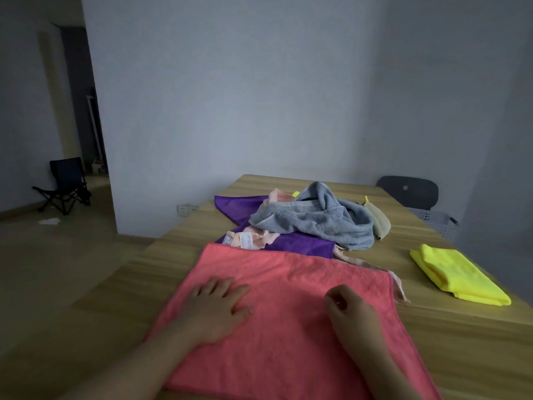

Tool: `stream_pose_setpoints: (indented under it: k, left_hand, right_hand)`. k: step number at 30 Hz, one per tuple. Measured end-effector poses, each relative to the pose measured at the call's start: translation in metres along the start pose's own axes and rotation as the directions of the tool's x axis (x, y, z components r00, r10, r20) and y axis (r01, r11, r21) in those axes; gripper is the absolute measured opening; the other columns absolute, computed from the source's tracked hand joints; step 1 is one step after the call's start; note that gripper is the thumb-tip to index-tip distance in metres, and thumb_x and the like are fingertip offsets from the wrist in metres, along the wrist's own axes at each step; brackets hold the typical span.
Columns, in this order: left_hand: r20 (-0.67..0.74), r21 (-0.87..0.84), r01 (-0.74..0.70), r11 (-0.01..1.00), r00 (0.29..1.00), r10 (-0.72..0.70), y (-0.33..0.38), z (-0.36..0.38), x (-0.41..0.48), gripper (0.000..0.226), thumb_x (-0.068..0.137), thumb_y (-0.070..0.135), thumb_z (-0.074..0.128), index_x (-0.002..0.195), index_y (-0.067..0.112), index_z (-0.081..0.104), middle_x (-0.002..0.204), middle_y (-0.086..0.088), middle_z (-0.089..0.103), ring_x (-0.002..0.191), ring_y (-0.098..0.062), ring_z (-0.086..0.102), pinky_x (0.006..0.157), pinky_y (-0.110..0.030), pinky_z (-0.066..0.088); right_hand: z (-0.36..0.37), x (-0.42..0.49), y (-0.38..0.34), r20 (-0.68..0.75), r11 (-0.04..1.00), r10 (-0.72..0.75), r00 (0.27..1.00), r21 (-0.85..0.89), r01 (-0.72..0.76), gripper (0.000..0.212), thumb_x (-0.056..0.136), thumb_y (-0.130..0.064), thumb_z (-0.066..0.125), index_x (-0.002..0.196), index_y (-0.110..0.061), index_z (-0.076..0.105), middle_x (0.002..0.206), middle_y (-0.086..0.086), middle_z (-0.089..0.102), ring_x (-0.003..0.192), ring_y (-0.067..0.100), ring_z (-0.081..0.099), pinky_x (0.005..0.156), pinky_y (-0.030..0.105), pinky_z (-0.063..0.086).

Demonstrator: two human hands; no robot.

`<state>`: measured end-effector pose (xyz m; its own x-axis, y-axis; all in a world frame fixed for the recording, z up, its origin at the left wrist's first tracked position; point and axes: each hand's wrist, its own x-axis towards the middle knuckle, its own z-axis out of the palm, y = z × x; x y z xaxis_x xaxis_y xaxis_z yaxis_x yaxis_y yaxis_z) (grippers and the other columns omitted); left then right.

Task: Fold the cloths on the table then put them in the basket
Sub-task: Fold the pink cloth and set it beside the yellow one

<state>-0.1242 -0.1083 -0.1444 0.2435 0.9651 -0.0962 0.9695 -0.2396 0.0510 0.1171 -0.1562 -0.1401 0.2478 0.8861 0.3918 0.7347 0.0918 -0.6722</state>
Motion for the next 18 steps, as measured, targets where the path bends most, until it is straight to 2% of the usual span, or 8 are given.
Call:
stream_pose_setpoints:
  k: [2,4,7,11,13,15,16,18]
  left_hand:
    - [-0.058,-0.006,0.012,1.0,0.998,-0.012,0.003,-0.007,-0.003,0.058,0.093,0.056,0.026,0.147,0.041,0.011,0.159,0.005,0.0,0.146,-0.022,-0.003,0.115,-0.046,0.003]
    - [-0.153,-0.029,-0.02,0.999,0.988,0.015,0.012,-0.01,-0.003,0.057,0.093,0.05,0.031,0.146,0.041,0.014,0.159,0.004,0.0,0.146,-0.02,-0.006,0.116,-0.046,0.002]
    - [-0.113,-0.048,-0.093,0.994,0.99,0.087,0.028,0.001,-0.003,0.057,0.094,0.054,0.027,0.146,0.044,0.006,0.159,0.007,-0.005,0.145,-0.017,-0.01,0.115,-0.048,-0.003]
    - [-0.033,-0.008,-0.078,0.997,0.996,0.077,0.032,0.01,0.0,0.059,0.092,0.064,0.018,0.146,0.045,0.002,0.158,0.008,-0.006,0.145,-0.018,-0.009,0.114,-0.051,-0.004]
    - [-0.04,-0.01,-0.081,0.997,0.996,0.08,0.033,0.009,0.0,0.059,0.092,0.064,0.018,0.146,0.045,0.003,0.158,0.008,-0.006,0.145,-0.018,-0.01,0.114,-0.051,-0.004]
    - [-0.043,-0.015,-0.083,0.996,0.996,0.082,0.034,0.008,-0.001,0.059,0.092,0.064,0.018,0.146,0.046,0.004,0.158,0.009,-0.005,0.145,-0.017,-0.009,0.114,-0.051,-0.003]
    - [-0.044,-0.015,-0.082,0.996,0.996,0.082,0.035,0.007,-0.001,0.058,0.092,0.063,0.019,0.146,0.046,0.004,0.158,0.009,-0.005,0.145,-0.017,-0.009,0.114,-0.05,-0.003]
    - [-0.054,-0.014,-0.082,0.997,0.995,0.081,0.035,0.007,-0.002,0.058,0.092,0.063,0.019,0.145,0.046,0.005,0.158,0.009,-0.004,0.145,-0.017,-0.008,0.114,-0.05,-0.003]
  right_hand:
    - [-0.01,0.001,0.006,-0.157,0.997,0.051,0.986,-0.044,-0.059,0.01,0.083,-0.015,0.059,0.089,-0.019,0.066,0.091,0.007,0.069,0.09,0.028,0.062,0.074,0.034,0.047]
    - [-0.022,0.002,0.016,-0.241,0.961,0.137,0.961,-0.202,-0.187,0.024,0.084,-0.021,0.056,0.107,-0.019,0.062,0.11,0.009,0.065,0.104,0.031,0.055,0.084,0.038,0.042]
    - [-0.039,-0.002,0.03,-0.22,0.838,0.347,0.912,-0.363,-0.407,0.043,0.085,-0.035,0.047,0.124,-0.018,0.046,0.13,0.009,0.052,0.12,0.032,0.042,0.097,0.041,0.033]
    - [-0.049,0.001,0.041,-0.156,0.751,0.466,0.871,-0.45,-0.483,0.045,0.087,-0.044,0.042,0.121,-0.016,0.048,0.131,0.01,0.051,0.123,0.032,0.04,0.1,0.04,0.029]
    - [-0.054,0.009,0.042,-0.119,0.759,0.511,0.852,-0.403,-0.511,0.043,0.086,-0.044,0.044,0.121,-0.02,0.052,0.128,0.009,0.055,0.122,0.031,0.042,0.099,0.039,0.03]
    - [-0.058,0.016,0.036,-0.08,0.853,0.451,0.889,-0.253,-0.455,0.034,0.086,-0.034,0.05,0.117,-0.022,0.058,0.117,0.009,0.062,0.112,0.031,0.052,0.09,0.036,0.037]
    - [-0.058,0.018,0.03,-0.076,0.914,0.363,0.929,-0.166,-0.37,0.03,0.085,-0.026,0.053,0.113,-0.021,0.061,0.112,0.009,0.065,0.106,0.031,0.057,0.081,0.032,0.04]
    - [-0.054,0.019,0.016,-0.066,0.991,0.076,0.995,-0.105,-0.083,0.033,0.082,-0.011,0.057,0.113,-0.021,0.065,0.112,0.005,0.066,0.102,0.025,0.06,0.074,0.026,0.038]
